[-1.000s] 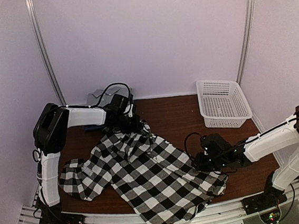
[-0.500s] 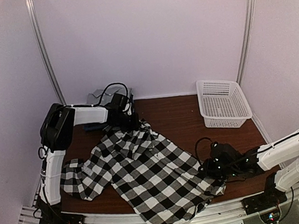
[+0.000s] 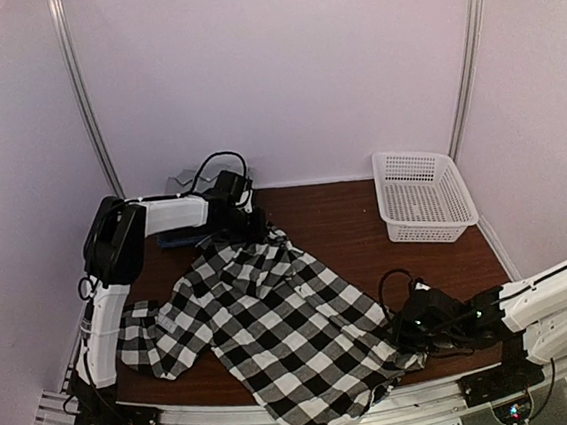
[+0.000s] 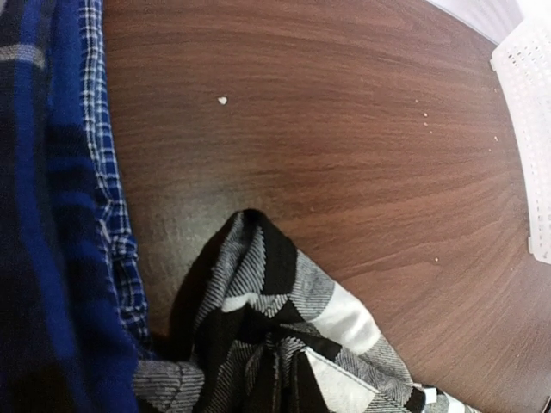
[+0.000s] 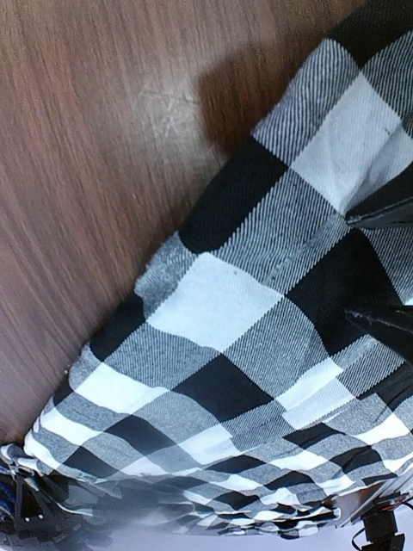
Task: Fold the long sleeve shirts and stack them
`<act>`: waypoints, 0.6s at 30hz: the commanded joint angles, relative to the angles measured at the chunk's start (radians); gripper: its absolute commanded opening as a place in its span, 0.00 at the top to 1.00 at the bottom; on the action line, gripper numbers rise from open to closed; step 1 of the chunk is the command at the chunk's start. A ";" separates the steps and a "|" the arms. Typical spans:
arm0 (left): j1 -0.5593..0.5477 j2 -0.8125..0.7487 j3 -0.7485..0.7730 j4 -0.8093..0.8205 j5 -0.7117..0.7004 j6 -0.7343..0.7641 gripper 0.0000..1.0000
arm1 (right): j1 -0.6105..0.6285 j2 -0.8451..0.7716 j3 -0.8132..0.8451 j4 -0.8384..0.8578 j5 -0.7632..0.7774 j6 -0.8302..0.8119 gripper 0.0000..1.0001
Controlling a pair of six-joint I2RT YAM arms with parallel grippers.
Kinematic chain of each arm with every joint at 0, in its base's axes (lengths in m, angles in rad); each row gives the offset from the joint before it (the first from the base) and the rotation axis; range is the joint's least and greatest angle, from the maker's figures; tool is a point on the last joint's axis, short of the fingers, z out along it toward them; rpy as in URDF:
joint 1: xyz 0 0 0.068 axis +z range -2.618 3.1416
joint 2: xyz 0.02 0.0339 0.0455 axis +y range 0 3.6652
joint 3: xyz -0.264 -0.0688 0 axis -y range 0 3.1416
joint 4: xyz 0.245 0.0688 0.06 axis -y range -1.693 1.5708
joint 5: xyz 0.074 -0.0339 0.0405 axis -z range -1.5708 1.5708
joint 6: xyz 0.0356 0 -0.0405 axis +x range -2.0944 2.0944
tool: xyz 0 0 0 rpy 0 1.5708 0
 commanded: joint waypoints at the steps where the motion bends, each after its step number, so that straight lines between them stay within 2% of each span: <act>1: 0.011 -0.163 -0.055 -0.031 -0.025 0.081 1.00 | 0.005 -0.057 0.054 -0.129 0.075 -0.042 0.67; 6: 0.009 -0.344 -0.226 -0.036 -0.067 0.119 1.00 | 0.006 -0.052 0.191 -0.220 0.123 -0.170 0.62; 10: 0.010 -0.451 -0.314 -0.069 -0.120 0.140 1.00 | 0.015 0.038 0.316 -0.275 0.099 -0.265 0.61; 18: 0.015 -0.710 -0.428 -0.194 -0.370 0.159 1.00 | 0.064 0.179 0.417 -0.293 0.075 -0.336 0.60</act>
